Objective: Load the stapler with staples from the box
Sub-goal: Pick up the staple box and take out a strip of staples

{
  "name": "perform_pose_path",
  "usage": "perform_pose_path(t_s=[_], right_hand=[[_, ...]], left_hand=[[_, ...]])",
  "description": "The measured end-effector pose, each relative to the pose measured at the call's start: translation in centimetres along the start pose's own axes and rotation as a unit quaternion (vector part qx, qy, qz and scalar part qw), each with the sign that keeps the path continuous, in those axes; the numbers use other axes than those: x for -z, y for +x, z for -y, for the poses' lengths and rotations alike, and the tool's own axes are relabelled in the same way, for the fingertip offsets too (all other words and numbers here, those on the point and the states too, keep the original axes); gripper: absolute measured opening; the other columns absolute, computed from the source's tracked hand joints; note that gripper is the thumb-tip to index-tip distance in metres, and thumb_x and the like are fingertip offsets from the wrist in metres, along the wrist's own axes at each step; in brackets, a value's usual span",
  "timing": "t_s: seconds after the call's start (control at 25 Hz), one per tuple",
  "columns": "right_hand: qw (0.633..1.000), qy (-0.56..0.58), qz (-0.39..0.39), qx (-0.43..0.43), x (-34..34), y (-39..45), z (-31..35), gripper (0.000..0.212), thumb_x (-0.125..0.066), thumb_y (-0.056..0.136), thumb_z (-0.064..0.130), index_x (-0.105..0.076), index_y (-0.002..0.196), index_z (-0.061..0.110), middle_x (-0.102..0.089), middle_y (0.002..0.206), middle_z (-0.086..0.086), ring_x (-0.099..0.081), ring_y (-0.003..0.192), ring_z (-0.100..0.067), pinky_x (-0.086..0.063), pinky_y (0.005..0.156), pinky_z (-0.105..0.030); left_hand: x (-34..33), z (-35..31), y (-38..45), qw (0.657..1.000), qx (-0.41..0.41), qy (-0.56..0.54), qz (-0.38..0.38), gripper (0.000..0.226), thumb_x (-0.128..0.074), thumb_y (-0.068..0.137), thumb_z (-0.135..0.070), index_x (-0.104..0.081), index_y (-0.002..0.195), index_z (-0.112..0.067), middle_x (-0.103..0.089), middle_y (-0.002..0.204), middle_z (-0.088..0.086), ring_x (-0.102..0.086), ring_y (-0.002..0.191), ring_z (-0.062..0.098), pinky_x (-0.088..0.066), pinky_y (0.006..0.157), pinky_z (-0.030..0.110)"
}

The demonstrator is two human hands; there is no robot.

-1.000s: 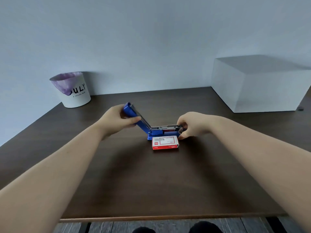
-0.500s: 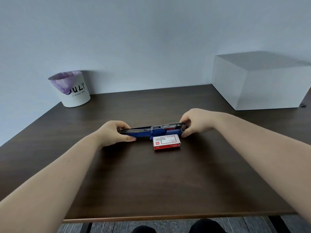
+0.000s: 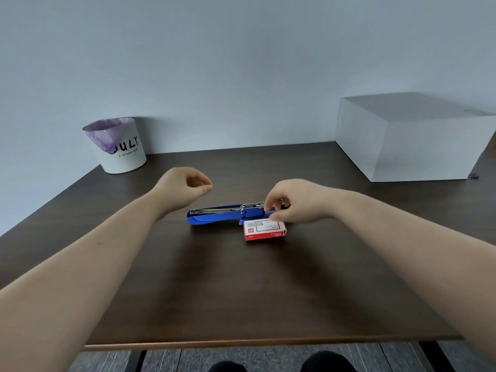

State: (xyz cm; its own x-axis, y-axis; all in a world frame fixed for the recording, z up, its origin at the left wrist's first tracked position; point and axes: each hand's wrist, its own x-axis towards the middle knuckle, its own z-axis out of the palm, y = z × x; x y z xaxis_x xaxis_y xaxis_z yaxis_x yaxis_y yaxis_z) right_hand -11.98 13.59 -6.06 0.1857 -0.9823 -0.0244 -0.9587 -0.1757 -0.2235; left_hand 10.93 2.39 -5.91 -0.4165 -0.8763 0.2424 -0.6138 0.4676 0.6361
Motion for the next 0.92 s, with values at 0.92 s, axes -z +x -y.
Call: perform_pose_path(t_s=[0.92], right_hand=[[0.833, 0.535, -0.056, -0.133, -2.5, -1.4, -0.3, 0.037, -0.055, 0.091, 0.038, -0.062, 0.109, 0.006, -0.068, 0.081, -0.011, -0.056, 0.058, -0.013, -0.046, 0.051, -0.023]], left_hand=[[-3.3, -4.0, -2.1, 0.987, -0.085, -0.008, 0.14, 0.035, -0.083, 0.067, -0.027, -0.069, 0.098, -0.017, -0.073, 0.093, -0.005, -0.07, 0.088, 0.011, -0.057, 0.082, 0.024]])
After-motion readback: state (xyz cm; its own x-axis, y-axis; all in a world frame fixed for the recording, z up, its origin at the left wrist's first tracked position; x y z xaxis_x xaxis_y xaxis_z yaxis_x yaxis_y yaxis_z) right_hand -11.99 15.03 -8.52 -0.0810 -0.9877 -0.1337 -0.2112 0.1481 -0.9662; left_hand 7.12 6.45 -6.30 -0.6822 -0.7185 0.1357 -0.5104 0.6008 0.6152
